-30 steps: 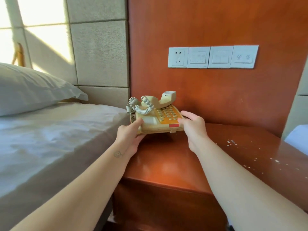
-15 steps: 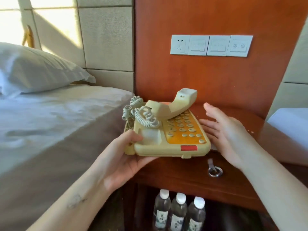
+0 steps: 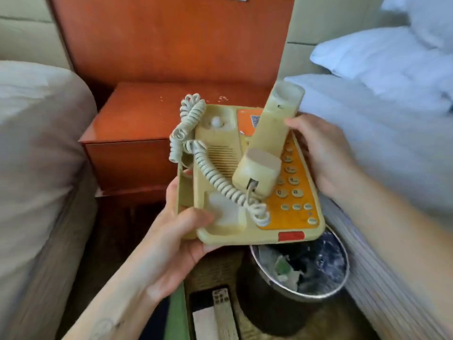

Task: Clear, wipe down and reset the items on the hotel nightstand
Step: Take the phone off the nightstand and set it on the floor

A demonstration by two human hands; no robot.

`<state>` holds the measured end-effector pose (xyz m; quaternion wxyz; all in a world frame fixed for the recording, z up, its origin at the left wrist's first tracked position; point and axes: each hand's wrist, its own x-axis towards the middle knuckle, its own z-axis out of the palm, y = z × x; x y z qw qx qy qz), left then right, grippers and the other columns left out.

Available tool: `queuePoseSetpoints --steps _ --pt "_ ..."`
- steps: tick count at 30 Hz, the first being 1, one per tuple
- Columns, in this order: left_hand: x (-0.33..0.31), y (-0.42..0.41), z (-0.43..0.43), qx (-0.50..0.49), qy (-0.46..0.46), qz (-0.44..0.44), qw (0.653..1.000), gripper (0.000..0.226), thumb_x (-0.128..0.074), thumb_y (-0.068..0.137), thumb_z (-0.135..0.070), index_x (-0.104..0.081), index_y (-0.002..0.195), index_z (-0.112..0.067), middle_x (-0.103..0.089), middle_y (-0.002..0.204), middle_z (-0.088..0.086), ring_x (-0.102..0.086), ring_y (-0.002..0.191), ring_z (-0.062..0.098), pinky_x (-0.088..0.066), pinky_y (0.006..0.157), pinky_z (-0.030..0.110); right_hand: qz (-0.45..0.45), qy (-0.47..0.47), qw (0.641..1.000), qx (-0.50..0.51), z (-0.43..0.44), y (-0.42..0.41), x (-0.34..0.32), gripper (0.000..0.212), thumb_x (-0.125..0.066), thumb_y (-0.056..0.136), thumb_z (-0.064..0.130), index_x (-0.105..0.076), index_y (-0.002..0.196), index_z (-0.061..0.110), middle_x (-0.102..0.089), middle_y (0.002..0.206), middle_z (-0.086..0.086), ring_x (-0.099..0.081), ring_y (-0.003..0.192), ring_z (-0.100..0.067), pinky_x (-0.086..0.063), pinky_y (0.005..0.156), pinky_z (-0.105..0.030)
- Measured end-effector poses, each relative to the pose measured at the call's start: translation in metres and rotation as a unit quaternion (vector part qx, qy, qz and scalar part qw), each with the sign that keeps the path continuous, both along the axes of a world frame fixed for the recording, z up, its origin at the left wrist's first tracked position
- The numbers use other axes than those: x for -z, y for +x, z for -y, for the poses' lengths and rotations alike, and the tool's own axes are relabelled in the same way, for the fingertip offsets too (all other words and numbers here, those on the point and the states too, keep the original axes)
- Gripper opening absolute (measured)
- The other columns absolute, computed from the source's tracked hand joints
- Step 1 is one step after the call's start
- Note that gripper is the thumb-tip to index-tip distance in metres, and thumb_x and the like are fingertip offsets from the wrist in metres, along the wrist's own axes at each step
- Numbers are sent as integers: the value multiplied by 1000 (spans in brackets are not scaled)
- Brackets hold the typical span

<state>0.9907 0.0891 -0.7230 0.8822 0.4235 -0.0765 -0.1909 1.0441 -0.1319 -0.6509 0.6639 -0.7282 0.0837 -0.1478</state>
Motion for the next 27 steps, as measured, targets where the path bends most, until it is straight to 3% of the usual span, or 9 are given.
queuePoseSetpoints --steps 2,5,7,10,12,16,20,23,27 --pt "2 0 24 65 -20 -12 998 87 -69 50 -4 -52 133 -26 -64 124 20 -68 102 39 -60 65 41 26 -9 998 64 19 -23 -6 17 -63 86 20 -65 69 17 -60 53 7 -59 51 -8 -47 57 -25" --pt "1 -10 55 131 -50 -27 990 90 -66 54 -2 -46 139 -23 -66 121 20 -69 101 38 -60 67 40 51 -40 990 129 48 -50 -16 19 -61 87 18 -59 68 21 -56 48 14 -54 46 0 -42 49 -17" --pt "2 -19 71 162 -47 -43 985 92 -66 54 -2 -43 141 -20 -66 122 20 -68 103 37 -60 68 38 67 -43 983 163 68 -70 -19 7 -63 83 26 -58 80 22 -57 52 22 -53 53 9 -41 57 -16" --pt "10 -35 92 208 -51 -77 974 92 -64 56 0 -38 143 -13 -63 126 24 -66 107 39 -60 70 38 91 -17 978 185 97 -98 -10 49 -71 63 35 -58 106 16 -72 87 9 -67 89 -5 -51 82 -27" --pt "21 -49 107 221 -60 -103 968 83 -63 54 1 -44 135 -4 -67 116 25 -70 97 36 -60 67 35 95 6 984 149 115 -119 4 50 -71 67 27 -52 111 13 -74 87 0 -70 90 -16 -54 82 -32" --pt "55 -77 123 216 -26 -115 969 48 -60 62 3 -58 109 0 -73 93 20 -74 76 27 -59 58 31 49 -53 995 68 132 -157 31 41 -71 73 29 -44 102 20 -73 87 -2 -71 88 -21 -57 82 -45" --pt "97 -108 127 236 -10 -144 961 54 -64 53 4 -60 107 5 -71 98 24 -72 79 32 -60 62 35 2 -85 996 17 137 -194 58 36 -72 71 31 -44 94 24 -73 76 2 -71 78 -22 -59 77 -46" --pt "123 -130 132 276 -19 -144 950 48 -64 56 4 -64 104 0 -70 100 20 -71 85 30 -61 71 38 -54 -109 991 -45 132 -231 74 55 -77 63 31 -46 105 14 -73 80 3 -71 79 -20 -57 75 -48" --pt "156 -168 141 325 -2 -155 933 54 -57 58 13 -58 110 -4 -72 95 15 -72 81 25 -60 65 35 -115 -140 973 -143 113 -280 99 77 -73 53 40 -47 118 6 -72 96 -4 -70 88 -25 -58 74 -43"
